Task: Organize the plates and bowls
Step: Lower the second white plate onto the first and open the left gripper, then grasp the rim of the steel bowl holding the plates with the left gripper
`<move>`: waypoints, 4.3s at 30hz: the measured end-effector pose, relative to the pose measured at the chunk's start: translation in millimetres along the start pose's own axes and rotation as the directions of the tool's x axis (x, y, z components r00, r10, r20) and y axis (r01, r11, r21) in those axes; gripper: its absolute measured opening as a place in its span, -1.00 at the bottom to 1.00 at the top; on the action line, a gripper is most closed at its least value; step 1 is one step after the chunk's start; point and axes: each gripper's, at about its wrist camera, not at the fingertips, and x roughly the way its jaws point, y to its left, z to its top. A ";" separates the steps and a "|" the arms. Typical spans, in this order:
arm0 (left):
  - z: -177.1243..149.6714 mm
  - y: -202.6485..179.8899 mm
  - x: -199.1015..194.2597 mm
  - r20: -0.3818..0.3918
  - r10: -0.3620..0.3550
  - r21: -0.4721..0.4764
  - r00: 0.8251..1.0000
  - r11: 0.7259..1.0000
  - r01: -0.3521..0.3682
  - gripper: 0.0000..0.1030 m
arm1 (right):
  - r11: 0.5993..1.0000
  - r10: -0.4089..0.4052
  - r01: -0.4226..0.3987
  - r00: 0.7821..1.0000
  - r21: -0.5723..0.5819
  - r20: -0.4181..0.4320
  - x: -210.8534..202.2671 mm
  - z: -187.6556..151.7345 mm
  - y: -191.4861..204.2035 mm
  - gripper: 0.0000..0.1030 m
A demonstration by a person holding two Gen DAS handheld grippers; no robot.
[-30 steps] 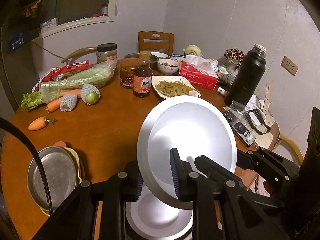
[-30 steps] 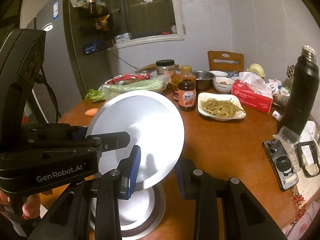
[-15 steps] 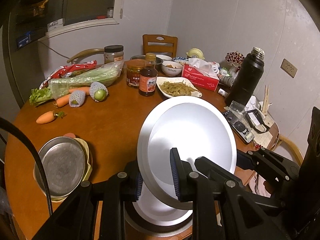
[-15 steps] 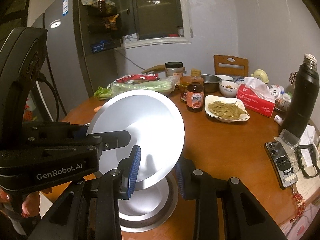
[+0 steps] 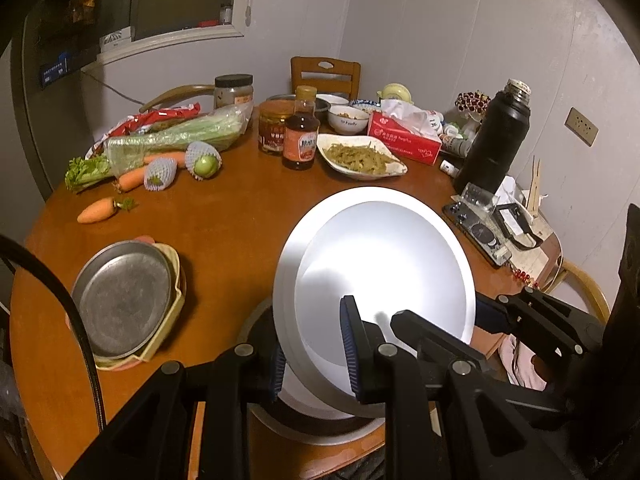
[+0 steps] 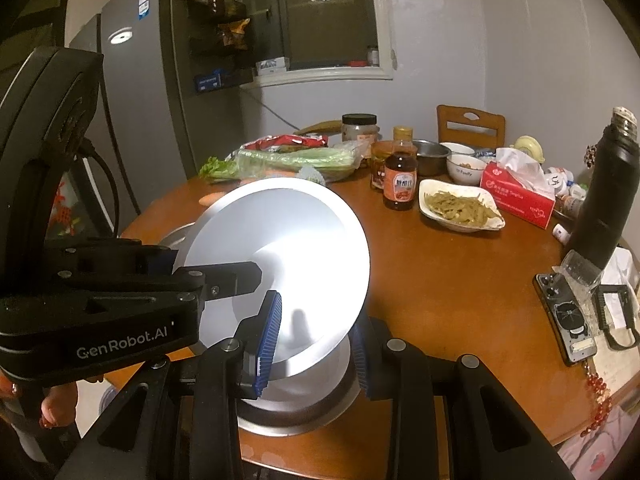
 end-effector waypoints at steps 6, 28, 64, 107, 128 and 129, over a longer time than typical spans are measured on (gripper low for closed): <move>-9.6 3.0 9.6 -0.027 0.009 -0.012 1.000 1.000 -0.010 -0.51 | 1.000 0.008 -0.008 1.000 -0.010 -0.030 5.7 -10.5 1.3 -0.33; -31.6 13.3 48.8 -0.112 0.040 -0.029 0.993 0.999 -0.044 -0.51 | 1.000 -0.003 -0.001 0.992 -0.031 -0.129 43.6 -36.1 3.2 -0.32; -29.4 21.4 30.2 -0.057 0.043 -0.057 0.997 0.997 -0.046 -0.41 | 1.000 -0.015 0.015 0.994 -0.002 -0.111 38.6 -32.1 -2.5 -0.05; -38.3 53.6 21.1 -0.058 0.009 -0.171 0.998 0.985 -0.018 0.08 | 0.989 -0.053 0.064 0.995 0.137 -0.079 22.1 -27.5 -41.9 0.26; -42.3 41.9 40.8 -0.074 -0.024 -0.153 0.997 0.988 0.012 0.16 | 0.976 0.038 0.003 0.982 0.217 -0.185 56.7 -45.7 -34.7 0.30; -42.2 42.3 41.0 -0.073 -0.018 -0.152 0.997 0.988 0.006 0.17 | 0.975 0.043 -0.001 0.981 0.221 -0.187 57.6 -45.7 -34.7 0.29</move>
